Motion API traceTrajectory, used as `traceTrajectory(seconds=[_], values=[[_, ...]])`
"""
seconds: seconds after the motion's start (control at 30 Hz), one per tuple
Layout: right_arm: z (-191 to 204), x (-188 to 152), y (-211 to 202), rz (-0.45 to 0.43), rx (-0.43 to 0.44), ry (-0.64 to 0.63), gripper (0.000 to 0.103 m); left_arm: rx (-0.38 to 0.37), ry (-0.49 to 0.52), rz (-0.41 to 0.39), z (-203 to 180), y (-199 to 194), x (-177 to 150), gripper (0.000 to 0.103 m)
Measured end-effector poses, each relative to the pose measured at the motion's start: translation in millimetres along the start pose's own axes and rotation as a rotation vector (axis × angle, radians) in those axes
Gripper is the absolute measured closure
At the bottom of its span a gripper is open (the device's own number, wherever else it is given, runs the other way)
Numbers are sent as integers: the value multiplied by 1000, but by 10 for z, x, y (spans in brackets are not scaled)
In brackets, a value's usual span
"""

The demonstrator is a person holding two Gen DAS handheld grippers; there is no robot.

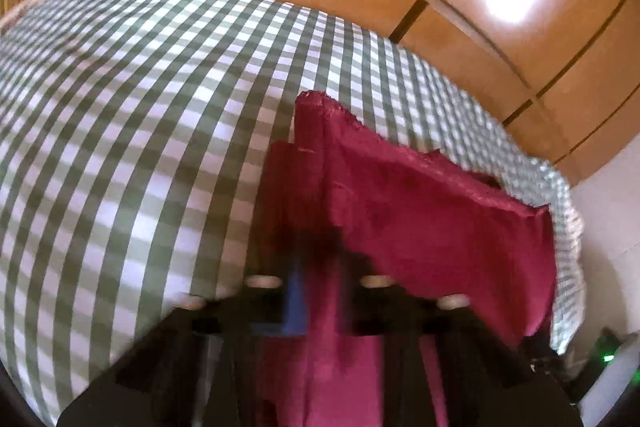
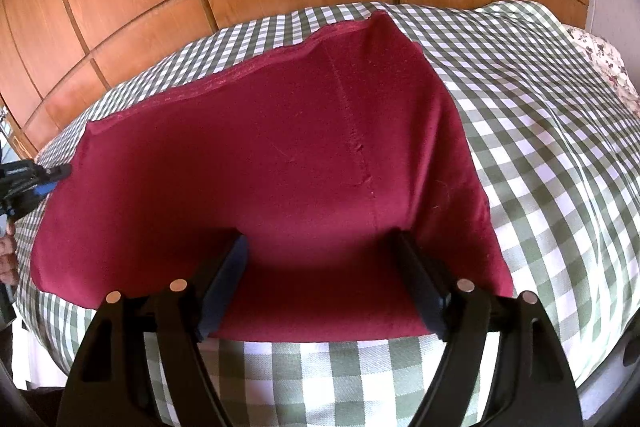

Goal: Fold small clothes

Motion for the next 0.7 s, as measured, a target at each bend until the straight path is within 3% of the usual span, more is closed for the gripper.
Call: traceTrajectory(seconds=[0.07,0.17,0.27,0.4,0.47,0.53,0.57,0.7], values=[[5,1,7,0,-1,-1,26,72,18,-15,82,101,-62,97],[13,3,15,2,-7,-5,25,64,-26,-9,165,164,-109,97],[18,5,19,0,-8,-6,24,114,-42,-49,177,0,-68,96],[22,9,34,-1,-13,-7,24,193,47,-159,36,-372,-6,96],[19,11,38,-1,-12,-7,24,193,79,-192,-42,-506,0,96],[18,13,41,-1,-10,-8,24,193,104,-213,-105,-595,-4,67],[20,7,41,-2,-10,-7,24,199,109,-229,-122,-646,-14,47],[22,12,43,-3,-11,-8,24,199,159,-288,-246,-807,-67,43]])
Point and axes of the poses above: each gripper's, at about its wrist camera, not at the fingertips, and y roughly the way its jaws point, z to its left, x to its top, the point moved 10 cm from there along y, roughly the way its jaws point, and after that the axes turned 10 degrees about x, right-handed, at the moved point
